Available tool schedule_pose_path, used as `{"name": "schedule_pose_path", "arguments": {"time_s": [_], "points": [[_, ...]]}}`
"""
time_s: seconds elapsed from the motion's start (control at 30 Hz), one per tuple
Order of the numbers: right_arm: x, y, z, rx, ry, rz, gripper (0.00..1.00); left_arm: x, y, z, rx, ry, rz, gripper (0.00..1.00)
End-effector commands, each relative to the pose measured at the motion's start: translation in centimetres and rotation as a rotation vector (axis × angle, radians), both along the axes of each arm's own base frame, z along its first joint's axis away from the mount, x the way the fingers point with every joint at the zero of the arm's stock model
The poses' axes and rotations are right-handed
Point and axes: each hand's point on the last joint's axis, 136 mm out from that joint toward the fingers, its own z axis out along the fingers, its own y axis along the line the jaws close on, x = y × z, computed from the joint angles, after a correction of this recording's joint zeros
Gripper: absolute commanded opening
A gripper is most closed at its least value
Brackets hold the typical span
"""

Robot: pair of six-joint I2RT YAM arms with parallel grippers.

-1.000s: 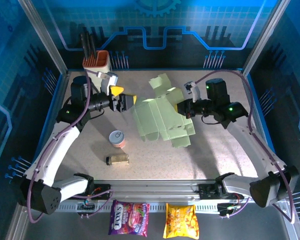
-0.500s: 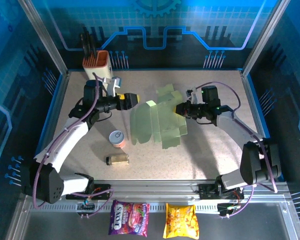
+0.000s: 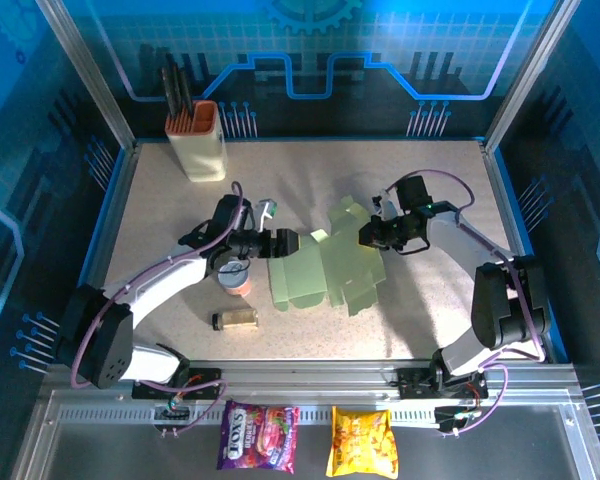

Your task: Fold the paper box

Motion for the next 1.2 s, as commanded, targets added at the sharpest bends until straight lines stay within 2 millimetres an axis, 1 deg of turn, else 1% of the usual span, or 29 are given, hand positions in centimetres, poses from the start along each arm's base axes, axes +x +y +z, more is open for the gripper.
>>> {"name": "schedule_pose_path", "arguments": {"time_s": [0.0, 0.1, 0.2, 0.3, 0.4, 0.57, 0.7, 0.8, 0.97, 1.17], "points": [[-0.8, -1.5, -0.7, -0.151, 0.012, 0.064, 0.0, -0.4, 0.4, -0.4, 0.003, 0.008, 0.035, 0.79], [-1.2, -2.2, -0.8, -0.26, -0.002, 0.115, 0.0, -1.0, 0.4, -1.2, 0.011, 0.042, 0.027, 0.78], [-1.5, -2.6, -0.8, -0.364, -0.013, 0.154, 0.0, -1.6, -0.3, -2.3, 0.011, 0.112, 0.008, 0.77], [-1.9, -2.4, -0.9, -0.471, -0.031, 0.199, 0.0, -2.0, -1.2, -3.5, 0.002, 0.176, 0.001, 0.73], [-1.9, -2.1, -0.7, -0.605, -0.058, 0.242, 0.0, -2.3, -2.0, -4.0, -0.008, 0.183, 0.007, 0.72], [-2.0, -0.9, -1.0, -0.717, -0.099, 0.298, 0.0, -1.9, -1.6, -4.6, 0.007, 0.164, 0.061, 0.72], [-2.6, 0.2, -2.1, -0.757, -0.1, 0.348, 0.0, -1.6, -1.2, -4.1, 0.017, 0.122, 0.078, 0.71], [-3.2, 0.9, -3.0, -0.771, -0.097, 0.387, 0.01, -1.2, -0.9, -3.4, 0.033, 0.073, 0.078, 0.71], [-3.8, 1.3, -4.0, -0.765, -0.094, 0.423, 0.01, -0.2, -0.8, -1.6, 0.068, -0.035, 0.056, 0.71], [-4.1, 1.8, -4.2, -0.742, -0.126, 0.482, 0.03, 1.4, -0.6, 0.8, 0.13, -0.183, 0.02, 0.72]]}}
